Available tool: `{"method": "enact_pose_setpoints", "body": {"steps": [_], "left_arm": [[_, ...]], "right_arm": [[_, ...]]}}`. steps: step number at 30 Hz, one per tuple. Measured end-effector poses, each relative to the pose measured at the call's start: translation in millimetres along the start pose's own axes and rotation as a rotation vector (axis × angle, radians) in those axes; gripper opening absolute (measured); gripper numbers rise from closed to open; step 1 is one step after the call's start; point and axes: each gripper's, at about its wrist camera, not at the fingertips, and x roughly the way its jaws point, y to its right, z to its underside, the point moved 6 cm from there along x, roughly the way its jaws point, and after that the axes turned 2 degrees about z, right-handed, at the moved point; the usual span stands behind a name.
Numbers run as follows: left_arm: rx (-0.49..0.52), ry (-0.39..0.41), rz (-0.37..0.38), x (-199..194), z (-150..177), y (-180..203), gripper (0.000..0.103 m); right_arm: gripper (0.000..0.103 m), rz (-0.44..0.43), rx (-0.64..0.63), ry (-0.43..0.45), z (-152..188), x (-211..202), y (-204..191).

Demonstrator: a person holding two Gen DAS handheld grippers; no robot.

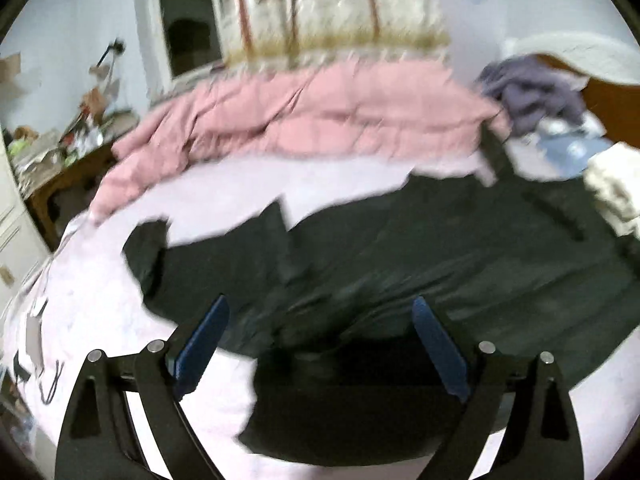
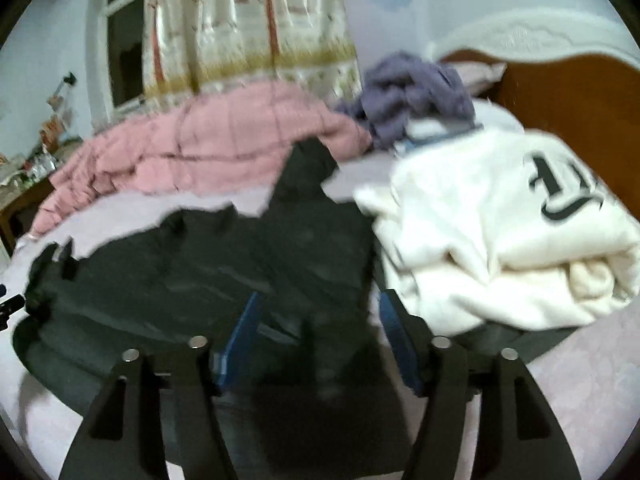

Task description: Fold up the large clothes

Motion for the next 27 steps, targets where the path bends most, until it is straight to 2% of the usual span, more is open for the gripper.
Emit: {"method": "enact_pose_setpoints", "body": {"steps": [1, 3, 5, 6, 7, 8, 11, 14, 17, 22, 27], "left_arm": [[0.012, 0.010, 0.033, -4, -6, 12, 0.092], [0.034, 0.020, 0.087, -3, -13, 34, 0.092], [0.023, -0.007, 0.088, 15, -14, 54, 0.092], [-0.002, -0.033, 0.056, 29, -11, 59, 0.092], [-0.020, -0.070, 0.014, 43, -5, 63, 0.091], [-0.042, -0.105, 0.001, 57, 3, 68, 0.088], [-0.092, -0.158, 0.023, 83, 24, 73, 0.087], [-0.134, -0.172, 0.049, 97, 42, 67, 0.088], [-0.162, -0.199, 0.073, 101, 46, 63, 0.088], [-0.125, -0.186, 0.032, 102, 51, 69, 0.088], [-0.126, -0.191, 0.027, 104, 52, 68, 0.089]], "right_arm": [[0.082, -0.029, 0.007, 0.014, -4, -5, -10], [0.084, -0.134, 0.013, -0.012, -5, -7, -30], [0.084, -0.193, 0.023, -0.062, 1, 2, -48], [0.084, -0.194, 0.023, -0.074, 4, 7, -55], [0.084, -0.189, 0.018, -0.088, 9, 15, -61], [0.084, -0.168, 0.014, -0.100, 15, 26, -66], [0.084, -0.084, -0.026, -0.152, 37, 56, -73], [0.084, -0.057, -0.064, -0.189, 57, 72, -76], [0.084, -0.063, -0.060, -0.216, 63, 80, -74], [0.088, -0.056, -0.063, -0.272, 73, 89, -72], [0.088, -0.037, -0.083, -0.279, 76, 91, -76]]}}
